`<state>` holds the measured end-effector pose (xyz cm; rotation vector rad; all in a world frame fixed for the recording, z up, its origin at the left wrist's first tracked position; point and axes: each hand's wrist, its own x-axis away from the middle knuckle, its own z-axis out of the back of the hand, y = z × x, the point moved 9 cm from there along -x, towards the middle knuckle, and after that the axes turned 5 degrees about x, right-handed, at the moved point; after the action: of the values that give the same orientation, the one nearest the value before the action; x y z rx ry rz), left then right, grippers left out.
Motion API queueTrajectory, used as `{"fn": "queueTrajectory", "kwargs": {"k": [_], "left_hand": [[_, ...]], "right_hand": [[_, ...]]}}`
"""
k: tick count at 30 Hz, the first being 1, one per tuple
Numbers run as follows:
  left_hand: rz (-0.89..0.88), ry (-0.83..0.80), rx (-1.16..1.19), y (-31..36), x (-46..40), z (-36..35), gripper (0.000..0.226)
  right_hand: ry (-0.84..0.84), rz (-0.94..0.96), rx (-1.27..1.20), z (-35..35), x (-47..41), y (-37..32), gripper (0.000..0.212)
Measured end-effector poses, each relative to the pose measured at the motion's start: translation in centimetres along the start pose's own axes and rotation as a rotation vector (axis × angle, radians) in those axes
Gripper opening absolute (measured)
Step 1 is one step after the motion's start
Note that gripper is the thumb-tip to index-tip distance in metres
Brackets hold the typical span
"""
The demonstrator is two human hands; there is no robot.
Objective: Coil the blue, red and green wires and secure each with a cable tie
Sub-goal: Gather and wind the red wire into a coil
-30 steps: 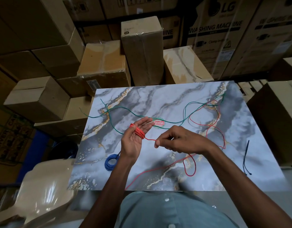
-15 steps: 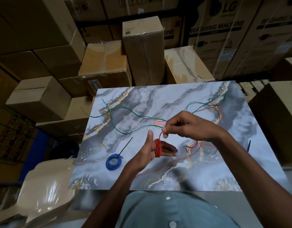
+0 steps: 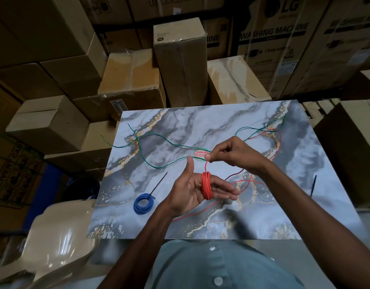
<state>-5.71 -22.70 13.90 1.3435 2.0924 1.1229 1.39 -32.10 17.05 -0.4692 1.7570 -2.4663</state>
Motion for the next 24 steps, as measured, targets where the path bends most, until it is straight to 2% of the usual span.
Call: {"fn": "queueTrajectory", "kwargs": {"k": [4, 7, 9, 11, 13, 19, 24], "left_hand": [[-0.096, 0.010, 0.206, 1.6, -0.2, -0.2, 0.115], [-0.195, 0.083, 0.338, 2.6, 0.0, 0.7, 0.109], [-0.254, 0.160, 0.393, 2.9, 0.2, 1.7, 0.093], [-0.292, 0.257, 0.363, 3.0, 0.4, 2.7, 0.070], [-0.314, 0.323, 0.330, 3.4, 0.6, 3.5, 0.060], [-0.507, 0.485, 0.526, 5.5, 1.4, 7.1, 0.052], [-0.643, 0.587, 0.532, 7.1, 2.4, 10.8, 0.050]], "right_hand": [[0.004, -0.101, -0.058, -2.1, 0.0, 5.1, 0.047], [-0.042, -0.137, -0.191, -4.3, 0.7, 7.5, 0.034], [-0.045, -0.208, -0.255, -5.2, 1.1, 8.6, 0.031], [-0.082, -0.238, -0.325, -6.3, 1.3, 8.9, 0.040], [-0.096, -0.256, -0.374, -6.7, 1.5, 8.6, 0.045], [-0.120, -0.204, -0.313, -7.1, 2.3, 7.0, 0.039], [-0.016, -0.126, -0.257, -5.5, 2.8, 5.9, 0.038]]}}
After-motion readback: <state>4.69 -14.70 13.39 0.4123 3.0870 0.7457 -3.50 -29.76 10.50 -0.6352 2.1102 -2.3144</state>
